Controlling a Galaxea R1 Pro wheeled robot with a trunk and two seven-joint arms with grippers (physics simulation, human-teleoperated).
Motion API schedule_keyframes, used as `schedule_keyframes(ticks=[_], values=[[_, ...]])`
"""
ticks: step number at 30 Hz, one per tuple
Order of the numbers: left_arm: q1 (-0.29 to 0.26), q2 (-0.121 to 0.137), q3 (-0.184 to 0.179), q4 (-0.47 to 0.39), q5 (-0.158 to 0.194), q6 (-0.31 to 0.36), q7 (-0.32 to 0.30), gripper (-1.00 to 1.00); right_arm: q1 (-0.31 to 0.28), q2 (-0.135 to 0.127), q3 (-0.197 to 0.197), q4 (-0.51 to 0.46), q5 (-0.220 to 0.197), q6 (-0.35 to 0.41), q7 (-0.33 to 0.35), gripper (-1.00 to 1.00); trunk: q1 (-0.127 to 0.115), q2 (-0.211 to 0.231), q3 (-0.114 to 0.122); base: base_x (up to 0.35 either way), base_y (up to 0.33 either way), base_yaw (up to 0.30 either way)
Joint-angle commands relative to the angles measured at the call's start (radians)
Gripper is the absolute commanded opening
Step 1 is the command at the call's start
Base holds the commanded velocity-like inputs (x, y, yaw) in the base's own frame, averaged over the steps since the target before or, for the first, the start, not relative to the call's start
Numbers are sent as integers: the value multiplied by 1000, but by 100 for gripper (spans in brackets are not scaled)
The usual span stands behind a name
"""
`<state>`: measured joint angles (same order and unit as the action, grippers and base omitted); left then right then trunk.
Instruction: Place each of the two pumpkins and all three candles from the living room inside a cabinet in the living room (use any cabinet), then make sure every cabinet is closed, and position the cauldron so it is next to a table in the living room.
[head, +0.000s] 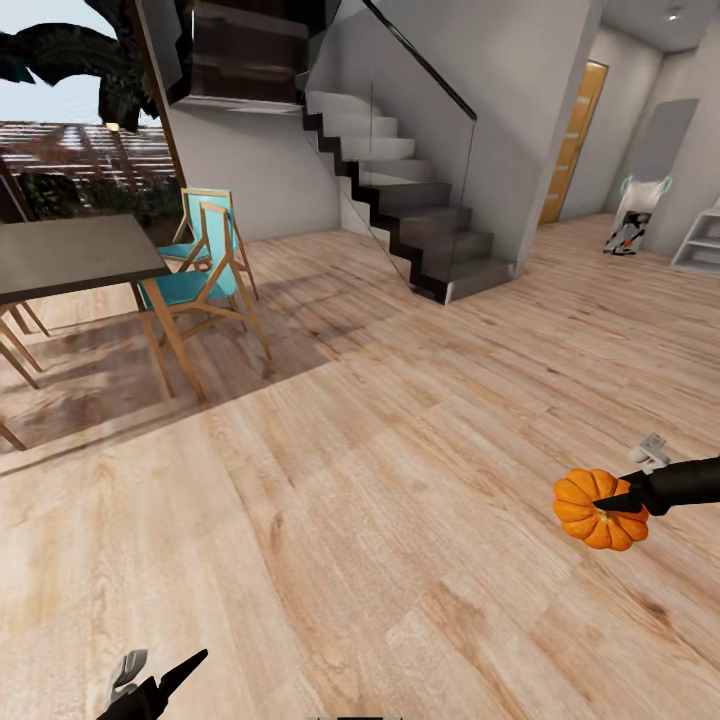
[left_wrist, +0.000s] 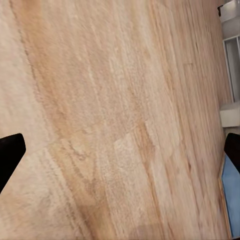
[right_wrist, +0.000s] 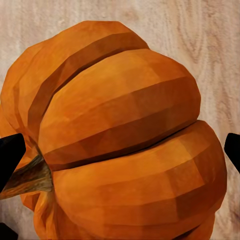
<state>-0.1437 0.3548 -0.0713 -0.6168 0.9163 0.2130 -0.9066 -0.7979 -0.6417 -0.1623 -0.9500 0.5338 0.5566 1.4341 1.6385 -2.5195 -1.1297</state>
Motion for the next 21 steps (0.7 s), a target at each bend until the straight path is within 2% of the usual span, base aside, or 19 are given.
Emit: schedule_keyframes(ticks=[1,21], values=[[-1,1,-4,0,10,9,-2,100,-1,1,-2,-1,6,11,8,-100,0,0,-1,0,0,104],[-1,1,-5,0,10,9,-2,100,-1,1,-3,-1,6,11,8,-100,0,0,-1,0,0,275]])
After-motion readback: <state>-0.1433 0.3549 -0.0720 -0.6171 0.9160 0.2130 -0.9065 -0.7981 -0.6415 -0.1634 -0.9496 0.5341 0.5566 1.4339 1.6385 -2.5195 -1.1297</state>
